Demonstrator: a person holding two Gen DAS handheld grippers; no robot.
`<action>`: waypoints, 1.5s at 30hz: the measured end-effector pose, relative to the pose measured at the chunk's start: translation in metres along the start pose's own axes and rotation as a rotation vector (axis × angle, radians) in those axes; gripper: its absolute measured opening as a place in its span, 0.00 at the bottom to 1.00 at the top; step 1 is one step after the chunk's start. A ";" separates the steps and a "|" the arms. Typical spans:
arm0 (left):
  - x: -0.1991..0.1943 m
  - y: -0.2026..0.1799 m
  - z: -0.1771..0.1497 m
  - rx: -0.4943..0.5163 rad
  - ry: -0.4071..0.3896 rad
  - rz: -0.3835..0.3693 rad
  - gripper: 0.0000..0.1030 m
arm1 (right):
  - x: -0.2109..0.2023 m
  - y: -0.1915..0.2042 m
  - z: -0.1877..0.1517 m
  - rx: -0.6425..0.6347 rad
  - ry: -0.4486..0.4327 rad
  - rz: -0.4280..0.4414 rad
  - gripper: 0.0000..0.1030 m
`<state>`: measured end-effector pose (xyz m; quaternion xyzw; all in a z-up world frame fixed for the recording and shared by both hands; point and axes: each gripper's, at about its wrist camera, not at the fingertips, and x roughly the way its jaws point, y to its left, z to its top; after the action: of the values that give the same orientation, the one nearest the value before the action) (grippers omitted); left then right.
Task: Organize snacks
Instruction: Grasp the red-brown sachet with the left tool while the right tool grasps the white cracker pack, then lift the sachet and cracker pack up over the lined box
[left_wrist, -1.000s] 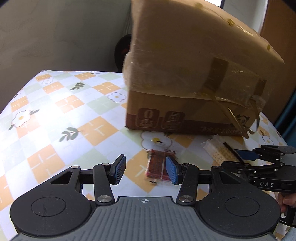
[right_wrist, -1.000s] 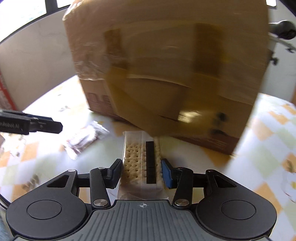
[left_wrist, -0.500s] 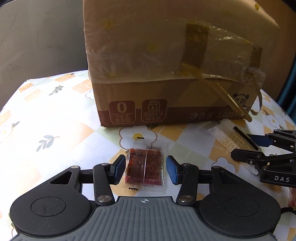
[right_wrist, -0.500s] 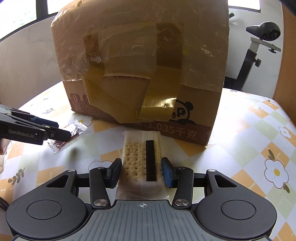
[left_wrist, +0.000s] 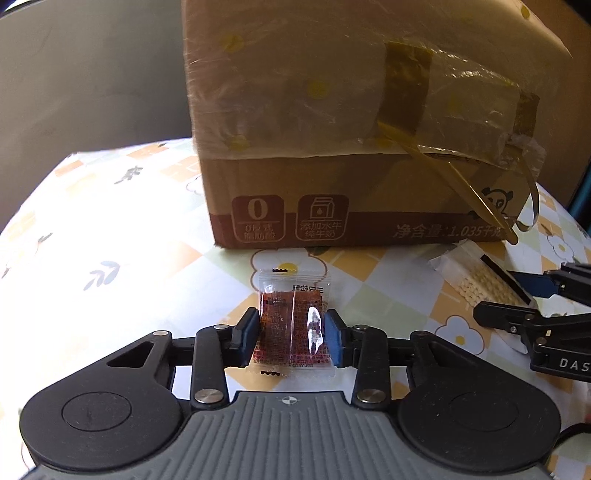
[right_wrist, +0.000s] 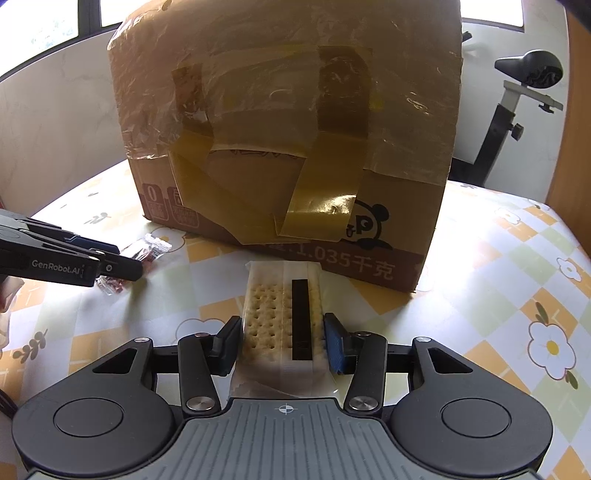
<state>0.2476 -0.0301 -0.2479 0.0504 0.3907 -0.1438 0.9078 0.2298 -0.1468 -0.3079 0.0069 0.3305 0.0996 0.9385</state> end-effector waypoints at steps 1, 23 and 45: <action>-0.003 0.001 -0.002 -0.014 0.000 -0.005 0.39 | 0.000 0.000 0.000 0.000 0.000 0.000 0.42; -0.061 0.006 -0.034 -0.131 -0.062 -0.011 0.39 | 0.022 0.004 0.021 -0.009 0.054 -0.002 0.46; -0.100 0.032 0.005 -0.198 -0.239 0.047 0.39 | -0.091 -0.075 0.028 0.235 -0.160 -0.139 0.41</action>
<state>0.1955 0.0220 -0.1731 -0.0478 0.2910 -0.0885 0.9514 0.1916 -0.2367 -0.2355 0.1015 0.2638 -0.0058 0.9592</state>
